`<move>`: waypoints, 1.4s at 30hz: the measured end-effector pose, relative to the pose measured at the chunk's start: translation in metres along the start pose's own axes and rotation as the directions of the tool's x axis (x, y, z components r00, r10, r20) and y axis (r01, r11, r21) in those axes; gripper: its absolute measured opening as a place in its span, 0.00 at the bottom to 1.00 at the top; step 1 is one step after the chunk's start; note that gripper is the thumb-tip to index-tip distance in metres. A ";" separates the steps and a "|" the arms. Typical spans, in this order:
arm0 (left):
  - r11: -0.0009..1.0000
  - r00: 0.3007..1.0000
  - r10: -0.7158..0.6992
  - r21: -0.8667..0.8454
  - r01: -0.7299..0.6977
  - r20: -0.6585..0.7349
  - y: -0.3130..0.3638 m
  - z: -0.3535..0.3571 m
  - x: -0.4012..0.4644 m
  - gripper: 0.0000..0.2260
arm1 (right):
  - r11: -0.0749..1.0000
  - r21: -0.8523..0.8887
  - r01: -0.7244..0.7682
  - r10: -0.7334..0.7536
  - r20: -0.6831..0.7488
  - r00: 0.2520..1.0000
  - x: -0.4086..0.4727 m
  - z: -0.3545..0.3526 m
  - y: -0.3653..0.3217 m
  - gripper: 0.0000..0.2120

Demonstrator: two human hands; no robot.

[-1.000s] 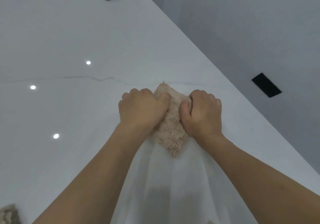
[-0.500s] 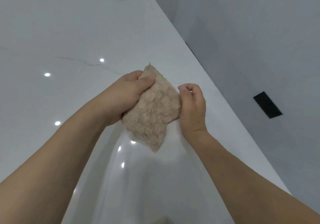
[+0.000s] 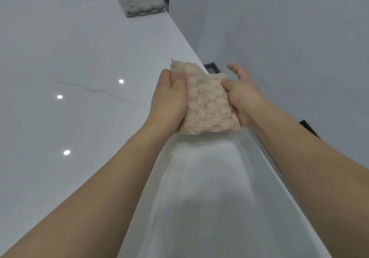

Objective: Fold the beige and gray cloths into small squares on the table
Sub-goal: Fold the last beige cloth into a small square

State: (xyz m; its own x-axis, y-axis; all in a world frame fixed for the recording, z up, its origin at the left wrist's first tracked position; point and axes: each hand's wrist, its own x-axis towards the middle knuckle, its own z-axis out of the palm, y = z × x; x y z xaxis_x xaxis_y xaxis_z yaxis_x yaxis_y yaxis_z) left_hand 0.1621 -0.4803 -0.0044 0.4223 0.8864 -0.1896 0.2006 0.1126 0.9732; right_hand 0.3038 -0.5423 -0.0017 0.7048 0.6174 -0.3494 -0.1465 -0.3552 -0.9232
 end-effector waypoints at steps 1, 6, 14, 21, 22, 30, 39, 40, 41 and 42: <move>0.975 0.997 0.059 0.216 -0.045 -0.057 -0.011 0.000 0.006 0.16 | 0.970 -0.218 0.107 -0.118 -0.041 0.992 0.012 0.002 0.001 0.19; 0.436 0.898 0.439 0.874 -0.215 0.002 -0.069 -0.004 0.023 0.14 | 0.437 -0.814 0.383 -0.462 0.162 0.872 0.046 0.020 0.042 0.16; 0.591 0.927 0.331 0.804 -0.059 -0.176 -0.070 -0.004 0.038 0.17 | 0.385 -0.818 0.428 -0.524 0.188 0.831 0.057 0.014 0.047 0.15; 0.525 0.898 0.430 0.835 -0.162 -0.096 -0.072 0.001 0.033 0.18 | 0.322 -0.819 0.475 -0.647 0.176 0.742 0.050 0.008 0.039 0.17; 0.508 0.898 0.432 0.846 -0.163 -0.086 -0.073 0.001 0.034 0.19 | 0.295 -0.826 0.480 -0.654 0.191 0.732 0.043 0.007 0.045 0.19; 0.430 0.891 0.447 0.893 -0.132 -0.084 -0.080 0.000 0.039 0.13 | 0.262 -0.826 0.500 -0.359 0.397 0.845 0.039 0.009 0.063 0.28; 0.408 0.888 0.450 0.906 -0.113 -0.092 -0.081 0.001 0.040 0.13 | 0.064 -0.889 0.452 -0.463 0.375 0.803 0.030 0.019 0.053 0.30; 0.410 0.887 0.451 0.905 -0.112 -0.095 -0.081 0.001 0.040 0.13 | 0.095 -0.879 0.467 -0.465 0.376 0.802 0.027 0.021 0.056 0.30; 0.414 0.887 0.451 0.903 -0.112 -0.097 -0.082 0.001 0.040 0.13 | 0.120 -0.871 0.476 -0.448 0.380 0.809 0.025 0.023 0.060 0.30; 0.418 0.887 0.451 0.901 -0.116 -0.096 -0.081 0.001 0.040 0.13 | 0.135 -0.869 0.476 -0.425 0.383 0.820 0.023 0.024 0.065 0.31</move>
State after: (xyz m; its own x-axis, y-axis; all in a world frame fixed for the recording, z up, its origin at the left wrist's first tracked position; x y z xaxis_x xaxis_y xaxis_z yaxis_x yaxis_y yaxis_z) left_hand 0.1631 -0.4544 -0.0911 0.3808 0.8803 0.2832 0.8314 -0.4599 0.3119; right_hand 0.2944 -0.5344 -0.0736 0.3744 0.9262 0.0448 0.9188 -0.3641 -0.1523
